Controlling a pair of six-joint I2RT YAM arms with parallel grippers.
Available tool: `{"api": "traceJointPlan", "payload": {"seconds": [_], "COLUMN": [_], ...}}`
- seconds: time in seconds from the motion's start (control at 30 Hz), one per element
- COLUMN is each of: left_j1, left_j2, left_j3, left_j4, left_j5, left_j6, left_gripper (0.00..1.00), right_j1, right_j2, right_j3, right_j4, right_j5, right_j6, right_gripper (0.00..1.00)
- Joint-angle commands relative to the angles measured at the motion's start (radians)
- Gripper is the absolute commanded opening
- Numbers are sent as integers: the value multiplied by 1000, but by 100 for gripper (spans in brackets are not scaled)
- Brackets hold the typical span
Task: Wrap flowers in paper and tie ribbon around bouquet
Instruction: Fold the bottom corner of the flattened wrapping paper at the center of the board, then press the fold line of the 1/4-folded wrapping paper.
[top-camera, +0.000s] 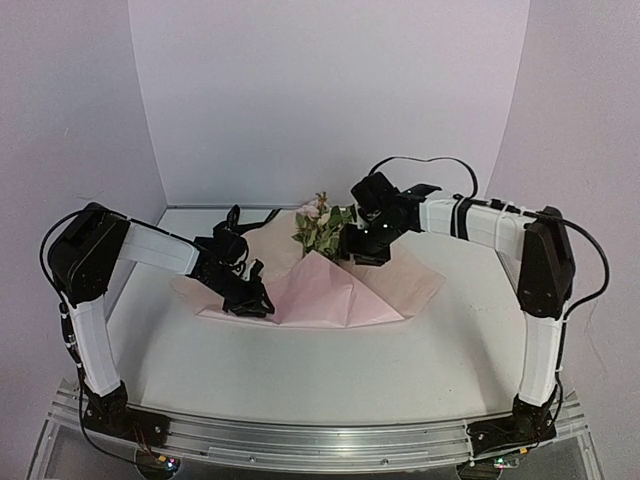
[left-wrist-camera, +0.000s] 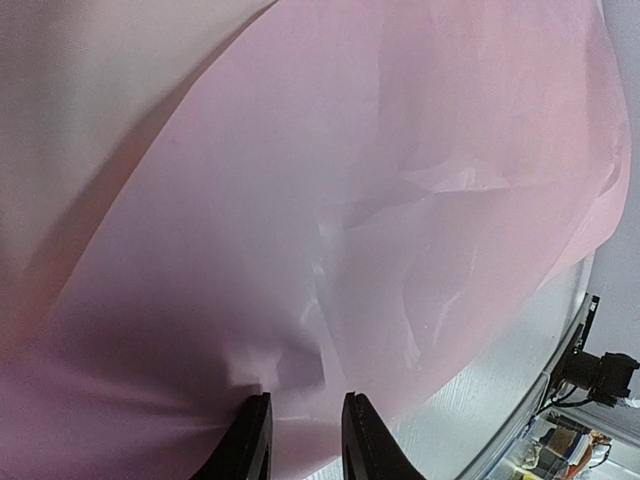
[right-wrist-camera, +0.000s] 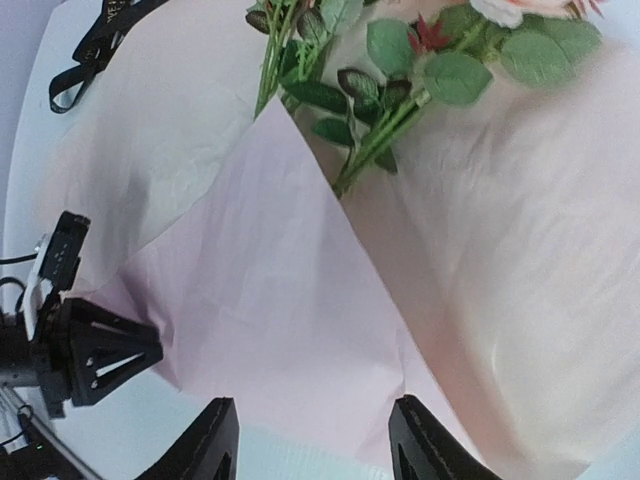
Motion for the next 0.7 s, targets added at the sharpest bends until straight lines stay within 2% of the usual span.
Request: {"api": "traceJointPlan", "payload": {"seconds": [0.0,0.33,0.53,0.67], "left_j1": [6,23,40,39], "left_j2": [31,14,-17,-52], "left_j3": [-3,-32,-43,-17], "left_j4": [11,18,23,38], "left_j5": [-61,-81,-77,-63], "left_j6": [-12,-11,26,54], "left_gripper": [25,25,28,37], "right_j1": [51,21,2,2], "right_j2": [-77,19,-3,-5], "right_j3": [-149,-269,-360,-384], "right_j4": [67,96,96,95], "right_j5": [-45,24,47,57], "right_j6": [117,270,339,365], "right_gripper": [47,26,23,22]}}
